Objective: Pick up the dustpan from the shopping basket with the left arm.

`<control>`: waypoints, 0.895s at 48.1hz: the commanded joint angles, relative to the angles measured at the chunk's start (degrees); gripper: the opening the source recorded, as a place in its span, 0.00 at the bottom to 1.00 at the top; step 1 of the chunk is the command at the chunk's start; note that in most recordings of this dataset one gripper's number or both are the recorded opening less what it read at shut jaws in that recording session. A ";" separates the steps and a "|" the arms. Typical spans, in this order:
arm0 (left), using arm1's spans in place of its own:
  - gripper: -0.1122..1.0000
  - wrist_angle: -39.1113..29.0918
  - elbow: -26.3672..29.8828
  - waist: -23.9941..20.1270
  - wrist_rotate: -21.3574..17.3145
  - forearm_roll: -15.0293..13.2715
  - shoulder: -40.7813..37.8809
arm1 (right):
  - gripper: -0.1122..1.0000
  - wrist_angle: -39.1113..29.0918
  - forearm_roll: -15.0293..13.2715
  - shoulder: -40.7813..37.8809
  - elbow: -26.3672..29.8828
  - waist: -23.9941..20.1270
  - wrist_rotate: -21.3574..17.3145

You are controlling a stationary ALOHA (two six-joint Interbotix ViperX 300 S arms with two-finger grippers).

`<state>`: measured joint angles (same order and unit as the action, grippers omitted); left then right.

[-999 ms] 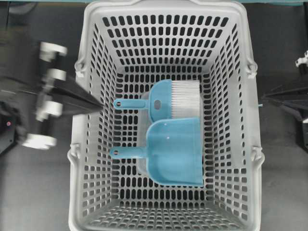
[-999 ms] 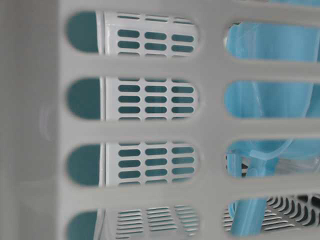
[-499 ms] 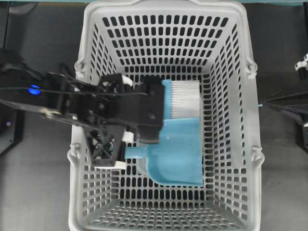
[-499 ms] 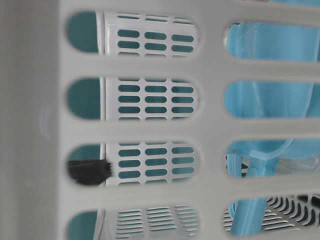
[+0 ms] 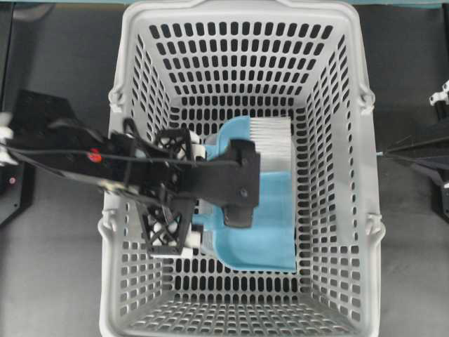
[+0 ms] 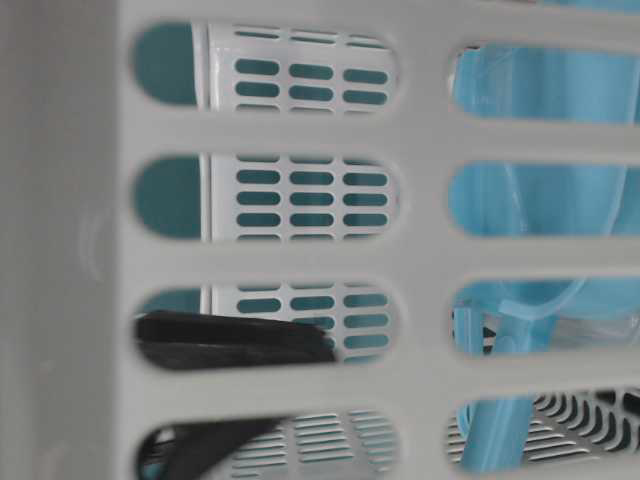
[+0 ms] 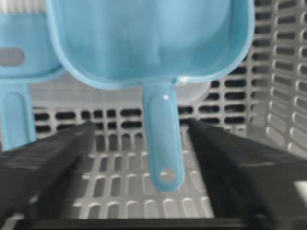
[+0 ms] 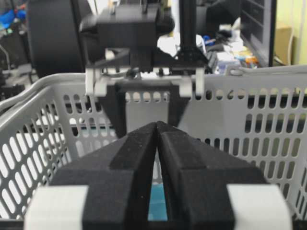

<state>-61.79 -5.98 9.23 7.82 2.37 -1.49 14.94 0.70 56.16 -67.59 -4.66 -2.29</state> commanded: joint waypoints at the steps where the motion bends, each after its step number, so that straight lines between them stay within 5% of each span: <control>1: 0.87 -0.09 0.44 1.23 0.09 0.18 -0.62 | 0.10 0.26 0.18 -0.26 0.88 -0.35 -0.09; 27: 0.88 0.26 -5.01 1.85 1.05 0.09 -5.63 | 0.10 -0.09 0.09 -0.35 0.53 -0.88 -0.09; 32: 0.75 0.44 -5.01 1.76 0.79 0.18 -5.36 | 0.10 -0.70 0.09 -0.35 0.53 -0.88 -0.09; 40: 0.34 -0.18 -3.16 1.85 0.18 0.09 -3.87 | 0.10 -1.32 0.18 -0.35 0.53 -1.05 -0.18; 43: 0.35 -0.26 -2.02 1.76 0.09 0.18 -2.99 | 0.10 -1.32 0.18 -0.35 0.53 -1.05 -0.18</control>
<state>-61.96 -10.46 10.90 8.17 2.37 -6.94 13.36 0.70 56.16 -67.68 -5.54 -2.37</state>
